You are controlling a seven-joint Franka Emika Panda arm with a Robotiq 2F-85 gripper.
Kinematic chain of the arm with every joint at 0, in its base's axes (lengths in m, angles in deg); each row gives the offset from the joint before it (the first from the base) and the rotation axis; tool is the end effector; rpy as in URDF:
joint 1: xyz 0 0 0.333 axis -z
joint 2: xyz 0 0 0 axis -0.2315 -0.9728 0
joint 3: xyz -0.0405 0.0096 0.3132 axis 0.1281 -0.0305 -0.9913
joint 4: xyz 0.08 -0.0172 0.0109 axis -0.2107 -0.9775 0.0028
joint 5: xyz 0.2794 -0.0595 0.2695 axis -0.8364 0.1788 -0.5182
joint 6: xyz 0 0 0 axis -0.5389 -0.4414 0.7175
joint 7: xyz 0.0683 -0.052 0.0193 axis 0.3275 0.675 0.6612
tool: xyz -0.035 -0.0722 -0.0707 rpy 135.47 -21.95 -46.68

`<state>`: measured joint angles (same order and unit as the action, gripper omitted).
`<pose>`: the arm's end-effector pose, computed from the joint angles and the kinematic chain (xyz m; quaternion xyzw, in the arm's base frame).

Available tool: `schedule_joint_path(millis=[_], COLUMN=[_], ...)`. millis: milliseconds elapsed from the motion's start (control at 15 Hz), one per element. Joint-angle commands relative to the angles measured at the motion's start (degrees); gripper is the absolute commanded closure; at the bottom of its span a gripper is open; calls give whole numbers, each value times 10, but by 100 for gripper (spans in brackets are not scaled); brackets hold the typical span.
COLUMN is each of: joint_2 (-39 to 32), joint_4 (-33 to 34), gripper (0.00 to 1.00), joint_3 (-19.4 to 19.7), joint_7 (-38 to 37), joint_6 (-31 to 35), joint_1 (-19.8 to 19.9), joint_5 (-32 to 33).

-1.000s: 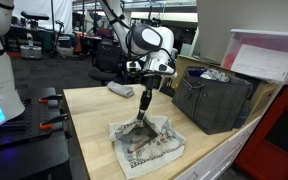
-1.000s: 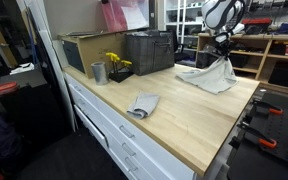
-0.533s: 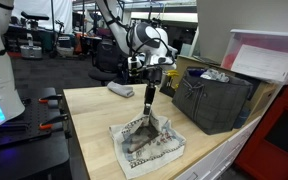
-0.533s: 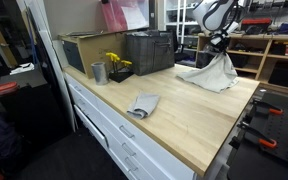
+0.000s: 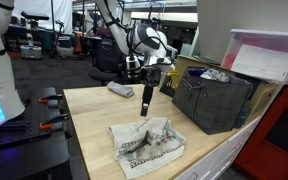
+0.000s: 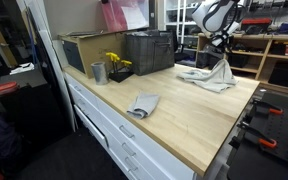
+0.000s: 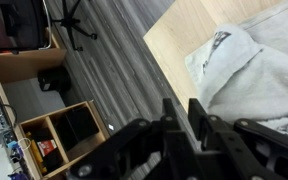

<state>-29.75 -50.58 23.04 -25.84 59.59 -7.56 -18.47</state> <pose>0.4910 -0.2877 0.2545 0.8749 -0.3251 -0.1241 0.3368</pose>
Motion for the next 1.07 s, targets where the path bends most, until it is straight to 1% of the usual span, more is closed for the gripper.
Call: schedule_joint_path(millis=[0, 133, 267, 400, 533, 733, 1000], joint_2=[-1, 14, 35, 32, 12, -30, -75], joint_4=[5, -7, -32, -44, -54, -61, -59], gripper=[46, 31, 15, 1, 0, 0, 0], joint_3=[-8, -22, -50, -81, -104, -119, -111], joint_7=[-48, -61, -49, -27, -6, 34, 82], joint_6=[-31, -25, 13, 50, 91, 133, 161], joint_1=[-6, -4, 0, 5, 5, 2, 3], joint_5=[33, 32, -2, -68, -135, -202, -261])
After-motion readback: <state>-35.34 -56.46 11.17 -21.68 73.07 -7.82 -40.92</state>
